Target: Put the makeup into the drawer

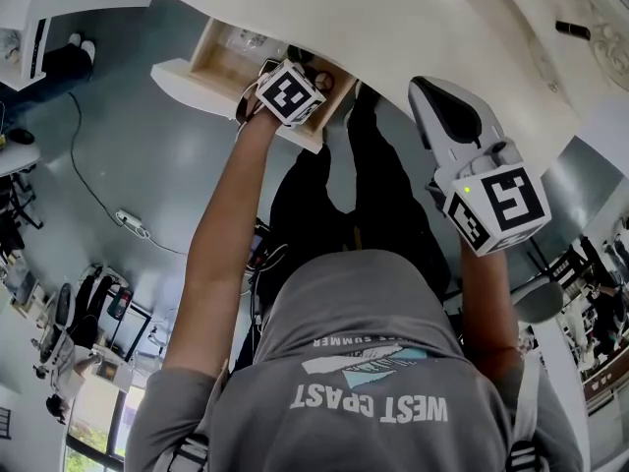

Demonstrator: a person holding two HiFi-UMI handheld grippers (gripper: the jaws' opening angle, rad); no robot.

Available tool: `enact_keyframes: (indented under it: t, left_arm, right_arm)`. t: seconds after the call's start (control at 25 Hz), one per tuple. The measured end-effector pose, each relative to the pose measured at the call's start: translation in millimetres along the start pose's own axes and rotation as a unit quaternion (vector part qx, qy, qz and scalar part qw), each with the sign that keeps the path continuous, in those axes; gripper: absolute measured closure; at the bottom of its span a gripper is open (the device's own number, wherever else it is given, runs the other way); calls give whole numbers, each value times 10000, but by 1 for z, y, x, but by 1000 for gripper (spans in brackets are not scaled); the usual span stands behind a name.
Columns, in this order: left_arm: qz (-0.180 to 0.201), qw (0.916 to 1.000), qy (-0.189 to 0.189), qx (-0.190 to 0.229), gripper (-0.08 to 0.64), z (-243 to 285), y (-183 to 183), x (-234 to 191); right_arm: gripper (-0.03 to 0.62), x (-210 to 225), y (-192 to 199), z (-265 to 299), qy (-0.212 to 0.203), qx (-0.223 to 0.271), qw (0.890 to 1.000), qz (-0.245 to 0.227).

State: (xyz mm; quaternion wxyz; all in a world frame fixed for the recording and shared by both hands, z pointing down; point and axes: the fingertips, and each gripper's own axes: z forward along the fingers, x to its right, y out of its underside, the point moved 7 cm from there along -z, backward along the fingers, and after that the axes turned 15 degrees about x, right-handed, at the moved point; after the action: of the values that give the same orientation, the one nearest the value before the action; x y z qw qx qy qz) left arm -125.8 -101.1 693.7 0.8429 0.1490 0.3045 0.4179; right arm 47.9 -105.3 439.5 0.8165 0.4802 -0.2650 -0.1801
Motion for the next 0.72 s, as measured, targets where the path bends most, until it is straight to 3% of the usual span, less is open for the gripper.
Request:
enact_keyframes:
  t: [0.32,0.52,0.72]
  left_arm:
    - [98,9997,-110,195,327,-29,-8,9]
    - [295,9952,-478,797,375,-85,-34,17]
    - [591,9817,-933,1554,462,-156,-63,32]
  right_arm:
    - [586,-11,-19,-5,-24,163,9998,-128]
    - [586,-23,-45,-14,-42,385,9988,-296]
    - [586,-37,-73,-29,-73,704,9959,-557]
